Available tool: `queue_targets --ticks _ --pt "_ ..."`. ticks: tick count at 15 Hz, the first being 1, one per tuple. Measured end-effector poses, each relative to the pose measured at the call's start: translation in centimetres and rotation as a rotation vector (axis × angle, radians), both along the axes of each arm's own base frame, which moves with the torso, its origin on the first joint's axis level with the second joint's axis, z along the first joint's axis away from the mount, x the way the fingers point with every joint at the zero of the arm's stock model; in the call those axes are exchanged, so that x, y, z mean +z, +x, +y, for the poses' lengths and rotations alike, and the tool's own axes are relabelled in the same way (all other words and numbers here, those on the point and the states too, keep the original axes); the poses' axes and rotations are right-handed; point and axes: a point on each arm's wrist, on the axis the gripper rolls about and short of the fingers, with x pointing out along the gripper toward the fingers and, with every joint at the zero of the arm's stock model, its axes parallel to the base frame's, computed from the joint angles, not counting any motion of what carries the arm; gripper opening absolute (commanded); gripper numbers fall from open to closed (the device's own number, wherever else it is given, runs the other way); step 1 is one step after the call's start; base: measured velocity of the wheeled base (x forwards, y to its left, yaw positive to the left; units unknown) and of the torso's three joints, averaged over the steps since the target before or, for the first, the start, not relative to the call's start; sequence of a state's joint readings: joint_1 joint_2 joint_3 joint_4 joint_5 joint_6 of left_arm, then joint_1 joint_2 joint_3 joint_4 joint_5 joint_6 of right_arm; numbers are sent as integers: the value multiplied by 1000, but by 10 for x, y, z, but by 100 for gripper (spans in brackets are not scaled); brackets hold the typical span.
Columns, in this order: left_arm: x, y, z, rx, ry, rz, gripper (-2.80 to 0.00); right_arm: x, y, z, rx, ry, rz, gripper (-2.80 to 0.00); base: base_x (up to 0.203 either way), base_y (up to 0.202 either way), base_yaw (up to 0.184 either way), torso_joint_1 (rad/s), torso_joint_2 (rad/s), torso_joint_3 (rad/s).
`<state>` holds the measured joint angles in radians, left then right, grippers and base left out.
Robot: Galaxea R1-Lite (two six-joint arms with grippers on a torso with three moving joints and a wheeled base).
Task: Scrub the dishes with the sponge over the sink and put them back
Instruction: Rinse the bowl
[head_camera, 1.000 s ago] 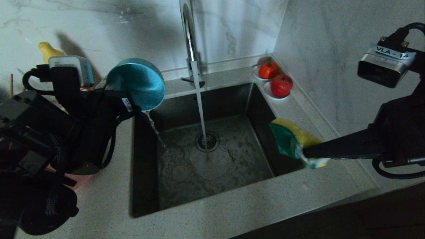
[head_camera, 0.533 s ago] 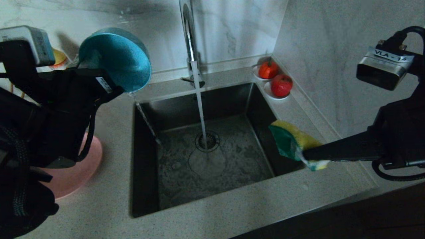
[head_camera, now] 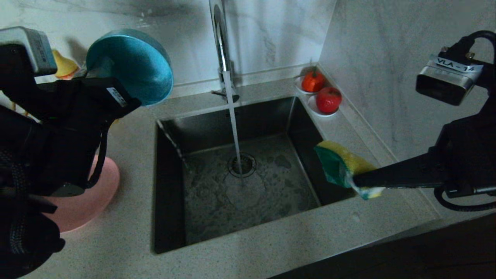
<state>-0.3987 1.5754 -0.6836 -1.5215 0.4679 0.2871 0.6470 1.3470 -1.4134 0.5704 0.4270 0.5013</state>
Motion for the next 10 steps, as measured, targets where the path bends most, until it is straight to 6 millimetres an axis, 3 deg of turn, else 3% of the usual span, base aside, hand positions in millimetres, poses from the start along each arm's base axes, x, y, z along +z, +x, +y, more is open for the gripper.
queue_targets --ticks 5,10 --pt "-24 15 -6 -10 -11 103 -280 -6 -2 -2 -2 -12 18 -280 0 0 0 0 0 0" --pt "-62 32 -11 48 -7 446 -280 -6 -8 -6 -4 -10 14 -280 0 0 0 0 0 0"
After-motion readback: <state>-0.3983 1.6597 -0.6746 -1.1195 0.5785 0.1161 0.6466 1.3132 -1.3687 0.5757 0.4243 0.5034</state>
